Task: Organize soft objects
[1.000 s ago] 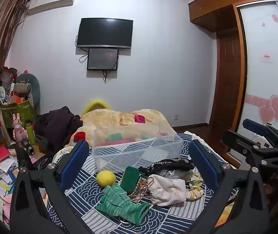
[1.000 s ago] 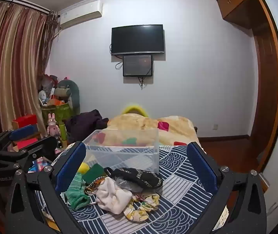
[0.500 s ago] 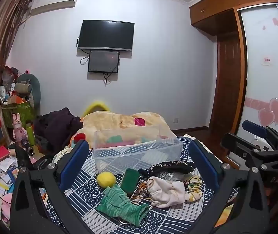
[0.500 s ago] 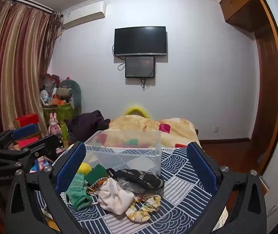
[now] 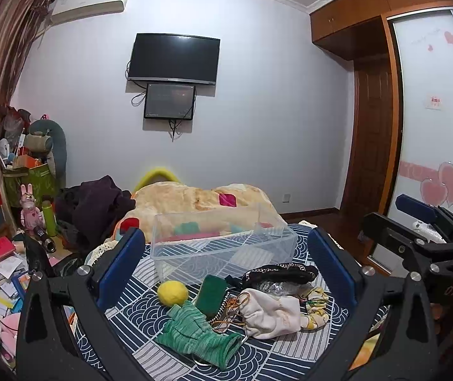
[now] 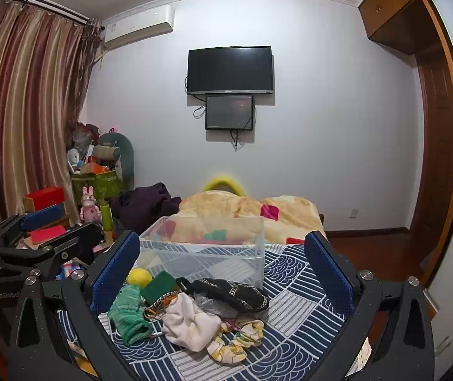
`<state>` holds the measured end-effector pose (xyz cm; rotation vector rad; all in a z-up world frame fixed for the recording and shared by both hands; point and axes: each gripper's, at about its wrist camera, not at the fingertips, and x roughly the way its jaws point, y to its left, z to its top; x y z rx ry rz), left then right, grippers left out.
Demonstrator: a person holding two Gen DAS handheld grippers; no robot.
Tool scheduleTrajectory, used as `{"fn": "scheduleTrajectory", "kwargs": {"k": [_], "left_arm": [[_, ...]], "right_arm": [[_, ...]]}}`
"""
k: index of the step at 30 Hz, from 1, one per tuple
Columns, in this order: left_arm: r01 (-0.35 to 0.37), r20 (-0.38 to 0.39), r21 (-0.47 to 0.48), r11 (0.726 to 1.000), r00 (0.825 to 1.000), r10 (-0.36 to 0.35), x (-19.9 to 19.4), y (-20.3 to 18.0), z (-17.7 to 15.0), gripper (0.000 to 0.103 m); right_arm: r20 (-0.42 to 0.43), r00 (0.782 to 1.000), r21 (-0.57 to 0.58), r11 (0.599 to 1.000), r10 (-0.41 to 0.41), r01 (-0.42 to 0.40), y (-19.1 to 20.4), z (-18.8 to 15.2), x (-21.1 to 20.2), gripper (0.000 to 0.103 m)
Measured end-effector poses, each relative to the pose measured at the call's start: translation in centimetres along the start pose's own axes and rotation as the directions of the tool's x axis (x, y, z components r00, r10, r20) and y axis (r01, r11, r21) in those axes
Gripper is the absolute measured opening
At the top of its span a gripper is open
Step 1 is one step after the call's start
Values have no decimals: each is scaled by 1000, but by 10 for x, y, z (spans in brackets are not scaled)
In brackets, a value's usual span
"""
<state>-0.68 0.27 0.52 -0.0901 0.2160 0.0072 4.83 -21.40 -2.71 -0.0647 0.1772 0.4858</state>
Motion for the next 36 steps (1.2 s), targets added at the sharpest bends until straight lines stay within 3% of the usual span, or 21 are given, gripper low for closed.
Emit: {"fn": "scheduleTrajectory", "kwargs": {"k": [36], "left_arm": [[-9, 7, 14, 1000, 1000, 9, -2, 0, -3, 103]], "right_arm": [[18, 1000, -12, 1000, 9, -9, -1, 0, -3, 103]]}}
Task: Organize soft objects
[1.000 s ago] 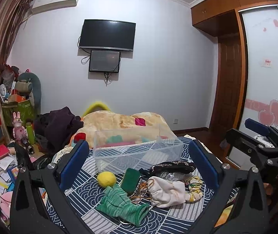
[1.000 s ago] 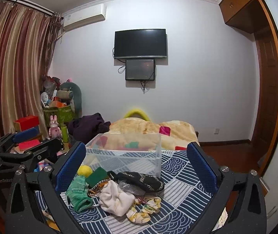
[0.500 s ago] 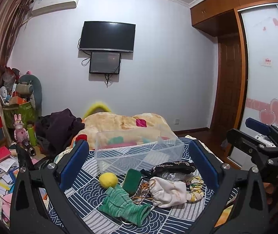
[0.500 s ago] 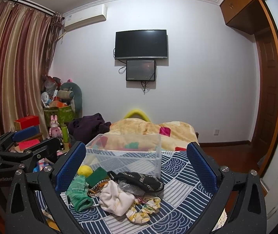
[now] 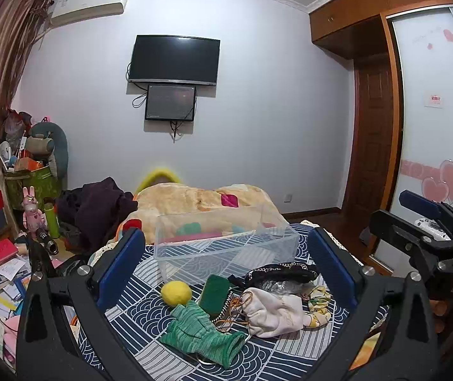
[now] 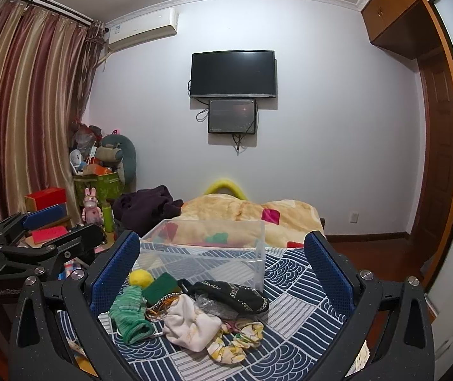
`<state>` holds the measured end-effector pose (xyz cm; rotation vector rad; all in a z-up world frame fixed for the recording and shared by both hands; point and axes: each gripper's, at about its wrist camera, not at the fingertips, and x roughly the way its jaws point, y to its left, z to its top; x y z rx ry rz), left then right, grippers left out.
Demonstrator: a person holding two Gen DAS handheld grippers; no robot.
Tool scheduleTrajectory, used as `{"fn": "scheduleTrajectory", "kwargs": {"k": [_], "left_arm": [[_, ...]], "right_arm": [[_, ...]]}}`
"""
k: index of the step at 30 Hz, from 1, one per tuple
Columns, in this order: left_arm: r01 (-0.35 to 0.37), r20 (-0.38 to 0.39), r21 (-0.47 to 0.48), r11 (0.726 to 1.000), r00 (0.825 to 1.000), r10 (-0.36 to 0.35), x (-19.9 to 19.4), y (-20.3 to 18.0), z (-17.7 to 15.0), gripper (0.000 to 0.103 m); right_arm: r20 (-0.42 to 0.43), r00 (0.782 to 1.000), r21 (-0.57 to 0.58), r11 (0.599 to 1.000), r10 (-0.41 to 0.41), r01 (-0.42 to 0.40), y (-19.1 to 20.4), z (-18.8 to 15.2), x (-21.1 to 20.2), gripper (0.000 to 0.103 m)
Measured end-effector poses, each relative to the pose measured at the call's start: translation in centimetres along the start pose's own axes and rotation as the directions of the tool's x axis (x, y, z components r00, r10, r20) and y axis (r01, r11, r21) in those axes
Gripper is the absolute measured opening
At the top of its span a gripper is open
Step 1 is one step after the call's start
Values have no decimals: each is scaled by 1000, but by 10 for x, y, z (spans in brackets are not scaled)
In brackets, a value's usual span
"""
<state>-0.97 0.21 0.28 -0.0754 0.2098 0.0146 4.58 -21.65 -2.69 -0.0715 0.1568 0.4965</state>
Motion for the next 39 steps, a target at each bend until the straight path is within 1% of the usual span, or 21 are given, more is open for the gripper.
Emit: {"fn": "scheduleTrajectory", "kwargs": {"k": [18, 25, 29, 33, 36, 38, 39], "left_arm": [[-1, -3, 3, 1000, 1000, 1, -1, 0, 0, 103], [9, -12, 8, 1000, 1000, -8, -1, 0, -2, 103], [16, -60, 31, 999, 998, -14, 9, 2, -9, 103], [-3, -130, 50, 999, 992, 9, 27, 6, -26, 103], [-7, -200, 40, 999, 980, 15, 43, 14, -43, 103], [-16, -247, 25, 1000, 969, 22, 54, 21, -54, 97], [-27, -274, 19, 999, 961, 31, 59, 26, -59, 94]], "right_arm": [[4, 1000, -1, 1000, 5, -5, 3, 0, -2, 103], [-14, 1000, 2, 1000, 24, -24, 2, -3, 1, 103], [-59, 997, 10, 999, 47, -47, -4, -9, 11, 103], [-136, 989, 38, 998, 59, -54, -14, -23, 29, 103], [-194, 979, 64, 996, 68, -56, -22, -34, 43, 103], [-233, 970, 87, 995, 76, -57, -28, -41, 51, 101], [-249, 965, 98, 994, 79, -56, -30, -44, 54, 98]]}}
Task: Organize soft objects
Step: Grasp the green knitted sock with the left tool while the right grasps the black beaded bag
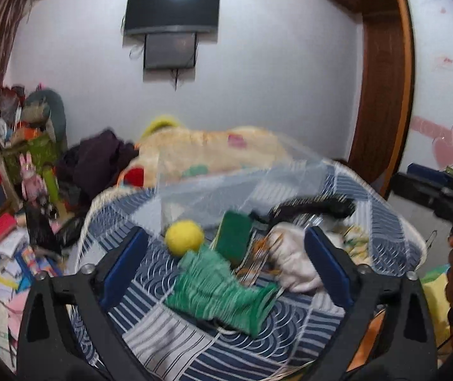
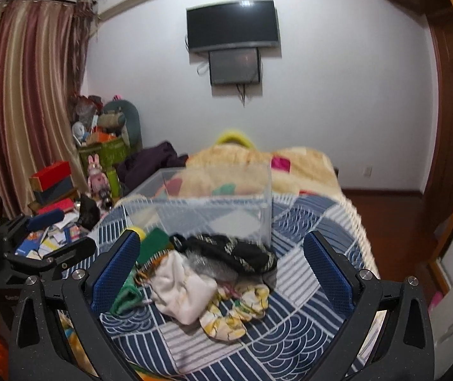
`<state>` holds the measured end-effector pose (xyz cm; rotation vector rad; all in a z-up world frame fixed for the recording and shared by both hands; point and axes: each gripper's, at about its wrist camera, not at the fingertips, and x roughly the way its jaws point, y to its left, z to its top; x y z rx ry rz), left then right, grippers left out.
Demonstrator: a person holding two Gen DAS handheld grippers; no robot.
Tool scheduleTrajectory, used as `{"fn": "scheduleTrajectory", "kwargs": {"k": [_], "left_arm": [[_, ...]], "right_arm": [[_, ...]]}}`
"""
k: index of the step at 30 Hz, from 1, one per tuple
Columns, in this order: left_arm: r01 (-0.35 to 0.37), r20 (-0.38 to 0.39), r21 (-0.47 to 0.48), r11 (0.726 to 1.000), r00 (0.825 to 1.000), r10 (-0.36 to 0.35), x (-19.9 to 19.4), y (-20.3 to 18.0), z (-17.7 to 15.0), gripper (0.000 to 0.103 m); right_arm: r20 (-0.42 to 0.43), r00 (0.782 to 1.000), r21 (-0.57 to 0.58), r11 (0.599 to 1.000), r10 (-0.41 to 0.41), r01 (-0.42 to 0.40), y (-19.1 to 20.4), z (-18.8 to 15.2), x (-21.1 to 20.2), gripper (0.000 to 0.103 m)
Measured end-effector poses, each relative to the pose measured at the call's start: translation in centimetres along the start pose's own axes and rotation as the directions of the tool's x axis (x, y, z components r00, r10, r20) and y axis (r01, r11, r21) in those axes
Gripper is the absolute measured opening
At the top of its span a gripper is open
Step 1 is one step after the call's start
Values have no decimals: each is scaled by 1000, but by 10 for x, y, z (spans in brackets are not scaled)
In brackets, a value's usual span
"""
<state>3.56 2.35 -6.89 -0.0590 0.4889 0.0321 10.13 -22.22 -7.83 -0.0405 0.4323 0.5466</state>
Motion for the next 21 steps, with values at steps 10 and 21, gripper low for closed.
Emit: {"fn": "scheduleTrajectory", "kwargs": {"k": [10, 21], "left_arm": [[-5, -163, -94, 996, 987, -11, 48, 33, -34, 74], [39, -198, -75, 996, 979, -54, 61, 29, -44, 33]], "right_arm": [[-149, 988, 108, 994, 40, -24, -20, -8, 41, 74], [-208, 975, 151, 988, 73, -42, -27, -13, 65, 39]]}}
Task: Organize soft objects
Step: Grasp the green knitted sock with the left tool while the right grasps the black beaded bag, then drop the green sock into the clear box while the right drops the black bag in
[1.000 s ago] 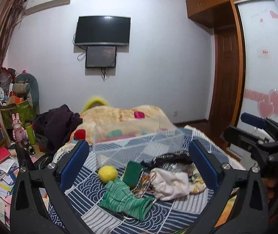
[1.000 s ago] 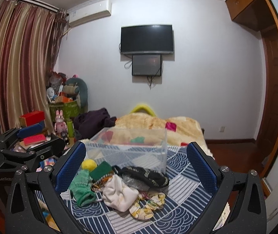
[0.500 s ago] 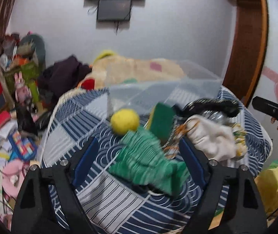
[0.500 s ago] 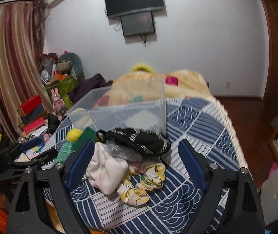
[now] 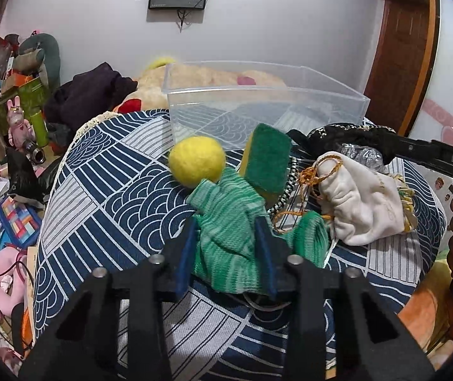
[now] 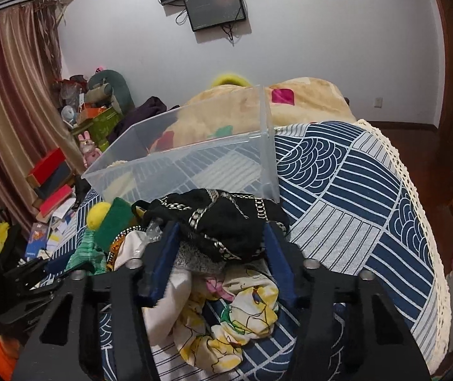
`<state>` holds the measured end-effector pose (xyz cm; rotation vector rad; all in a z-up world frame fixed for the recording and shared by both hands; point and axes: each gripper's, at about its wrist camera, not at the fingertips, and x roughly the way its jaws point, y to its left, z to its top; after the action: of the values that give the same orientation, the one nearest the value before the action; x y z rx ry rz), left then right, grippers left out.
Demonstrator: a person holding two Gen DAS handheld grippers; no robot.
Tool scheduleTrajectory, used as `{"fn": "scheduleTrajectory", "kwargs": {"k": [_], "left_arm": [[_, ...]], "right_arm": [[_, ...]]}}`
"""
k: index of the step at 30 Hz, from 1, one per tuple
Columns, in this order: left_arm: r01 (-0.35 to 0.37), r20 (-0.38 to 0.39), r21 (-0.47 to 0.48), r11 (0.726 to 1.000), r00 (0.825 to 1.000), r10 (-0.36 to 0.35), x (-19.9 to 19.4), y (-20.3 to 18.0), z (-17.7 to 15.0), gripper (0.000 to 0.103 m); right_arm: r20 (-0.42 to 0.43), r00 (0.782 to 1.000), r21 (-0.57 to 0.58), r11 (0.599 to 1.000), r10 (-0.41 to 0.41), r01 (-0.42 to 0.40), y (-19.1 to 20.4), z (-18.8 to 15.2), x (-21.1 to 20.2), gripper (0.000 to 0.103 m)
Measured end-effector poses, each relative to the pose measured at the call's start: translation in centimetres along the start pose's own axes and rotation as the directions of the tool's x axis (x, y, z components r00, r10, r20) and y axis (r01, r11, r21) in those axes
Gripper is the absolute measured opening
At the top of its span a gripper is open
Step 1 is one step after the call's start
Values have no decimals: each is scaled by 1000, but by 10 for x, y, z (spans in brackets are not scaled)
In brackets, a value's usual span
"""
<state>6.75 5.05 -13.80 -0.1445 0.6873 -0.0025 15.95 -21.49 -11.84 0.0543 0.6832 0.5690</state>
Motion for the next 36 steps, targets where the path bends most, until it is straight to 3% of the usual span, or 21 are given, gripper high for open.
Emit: {"fn": "scheduleTrajectory", "kwargs": {"k": [4, 5, 9, 15, 24, 32, 36], "left_arm": [[-18, 15, 19, 1000, 1000, 18, -7, -3, 0, 22], [-19, 18, 24, 1000, 1000, 19, -8, -4, 1, 16], [-31, 45, 37, 999, 999, 29, -19, -6, 2, 13], [-22, 111, 16, 1000, 994, 20, -43, -3, 10, 12], [-36, 234, 22, 999, 972, 30, -72, -7, 40, 12], [-10, 303, 21, 1000, 953, 4, -72, -6, 87, 12], [16, 295, 26, 1000, 955, -23, -59, -4, 110, 12]], "right_arm": [[14, 1000, 20, 1000, 4, -4, -6, 1, -4, 23], [23, 1000, 32, 999, 13, -14, -8, 0, -9, 22], [60, 998, 32, 999, 12, -14, -8, 3, -22, 16], [136, 991, 16, 1000, 13, -15, -1, 11, -47, 14], [227, 973, -18, 1000, 28, -25, 9, 28, -66, 14], [301, 952, -50, 998, 53, -40, 19, 53, -73, 14], [329, 943, -77, 996, 58, -34, 28, 68, -67, 14]]}}
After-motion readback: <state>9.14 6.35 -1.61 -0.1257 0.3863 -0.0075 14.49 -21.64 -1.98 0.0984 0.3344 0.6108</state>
